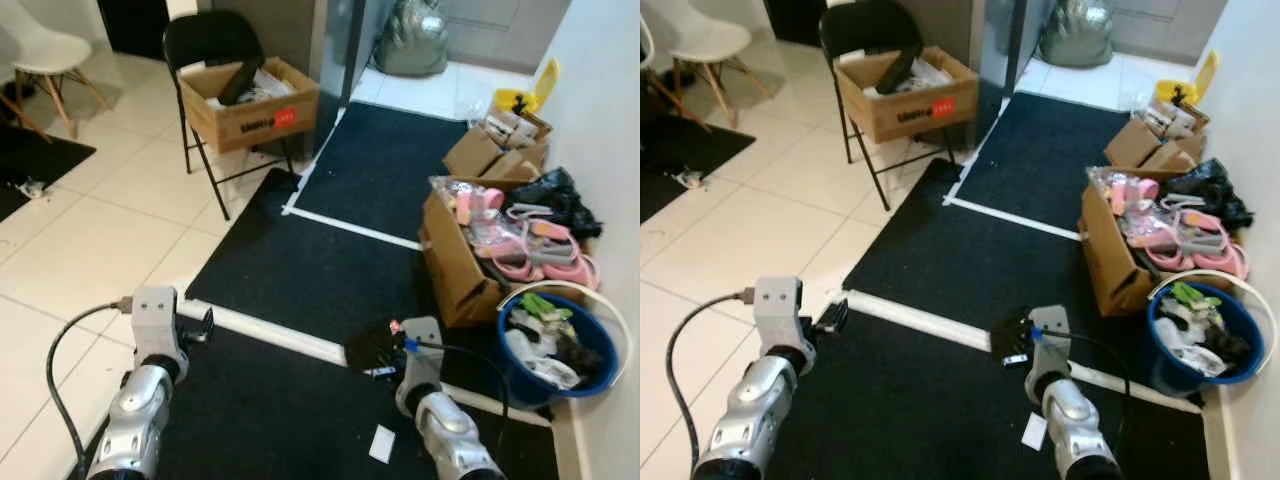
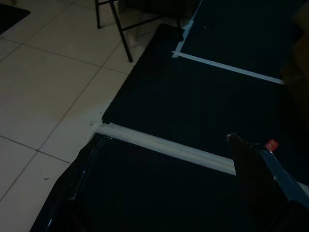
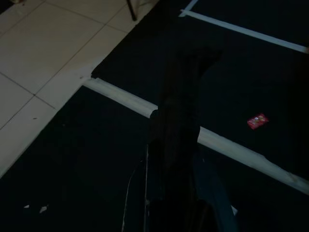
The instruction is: Picking trash to rubbish bin
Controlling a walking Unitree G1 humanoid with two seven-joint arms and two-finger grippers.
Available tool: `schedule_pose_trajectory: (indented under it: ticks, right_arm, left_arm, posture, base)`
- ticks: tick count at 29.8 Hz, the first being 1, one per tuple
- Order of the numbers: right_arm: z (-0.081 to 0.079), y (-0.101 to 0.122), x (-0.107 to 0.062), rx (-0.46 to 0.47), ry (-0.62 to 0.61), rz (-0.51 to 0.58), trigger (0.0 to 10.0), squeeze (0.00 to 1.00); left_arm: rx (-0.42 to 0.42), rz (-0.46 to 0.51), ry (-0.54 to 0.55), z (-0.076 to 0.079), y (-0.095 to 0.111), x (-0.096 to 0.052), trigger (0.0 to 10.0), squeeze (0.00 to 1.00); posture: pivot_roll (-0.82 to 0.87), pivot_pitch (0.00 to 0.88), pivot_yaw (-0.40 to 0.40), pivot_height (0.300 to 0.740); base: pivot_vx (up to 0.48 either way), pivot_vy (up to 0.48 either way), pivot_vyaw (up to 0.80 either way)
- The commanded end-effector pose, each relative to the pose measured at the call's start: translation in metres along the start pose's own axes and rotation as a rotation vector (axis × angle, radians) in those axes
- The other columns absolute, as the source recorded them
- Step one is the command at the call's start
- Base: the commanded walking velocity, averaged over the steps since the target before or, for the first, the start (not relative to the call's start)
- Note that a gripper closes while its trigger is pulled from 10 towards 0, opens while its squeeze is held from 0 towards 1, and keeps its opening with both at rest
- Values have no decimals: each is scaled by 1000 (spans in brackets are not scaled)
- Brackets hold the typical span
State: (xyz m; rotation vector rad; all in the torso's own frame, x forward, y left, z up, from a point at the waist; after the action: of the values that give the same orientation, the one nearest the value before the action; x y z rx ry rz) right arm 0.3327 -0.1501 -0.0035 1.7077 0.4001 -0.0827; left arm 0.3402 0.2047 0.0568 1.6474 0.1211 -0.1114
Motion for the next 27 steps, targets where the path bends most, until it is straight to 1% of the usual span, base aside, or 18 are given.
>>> schedule_pose_trajectory:
  ticks: [1,10,18,27]
  right_arm:
    - [11,1,-3,-3,-32,5,10000,0]
    - [12,0,-3,1,-38,-6,10000,0]
    - [14,-2,-3,23,-50,-18,10000,0]
    - [17,-4,-3,28,-71,-24,10000,0]
  left_arm:
    - [16,-17,-14,3,-6,-1,10000,0]
    - [11,-12,-3,1,-4,0,10000,0]
    - [11,-14,-7,2,-4,0,10000,0]
    - [14,-21,-15,2,-6,-1,10000,0]
  posture:
    - [54,120,8,740]
    - [55,123,6,740]
    - [55,122,6,740]
    - [59,129,13,740]
  base:
    - [300,0,0]
    - [298,0,0]
    - [298,0,0]
    - [297,0,-553]
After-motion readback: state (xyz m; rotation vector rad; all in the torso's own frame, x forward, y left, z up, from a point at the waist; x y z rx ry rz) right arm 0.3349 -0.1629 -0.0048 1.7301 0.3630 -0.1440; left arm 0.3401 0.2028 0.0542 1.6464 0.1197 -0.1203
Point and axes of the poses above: a point about 5 cm out from each wrist's last joint towards the gripper, its own x axis pointing out of the wrist towards the gripper, its own y axis along the axis of the wrist's last joint, z = x × y, the point moved 5 cm from there along x, pointing out of the wrist towards the gripper, and after that the axes turned 6 degrees about x, right-handed, at the moved point
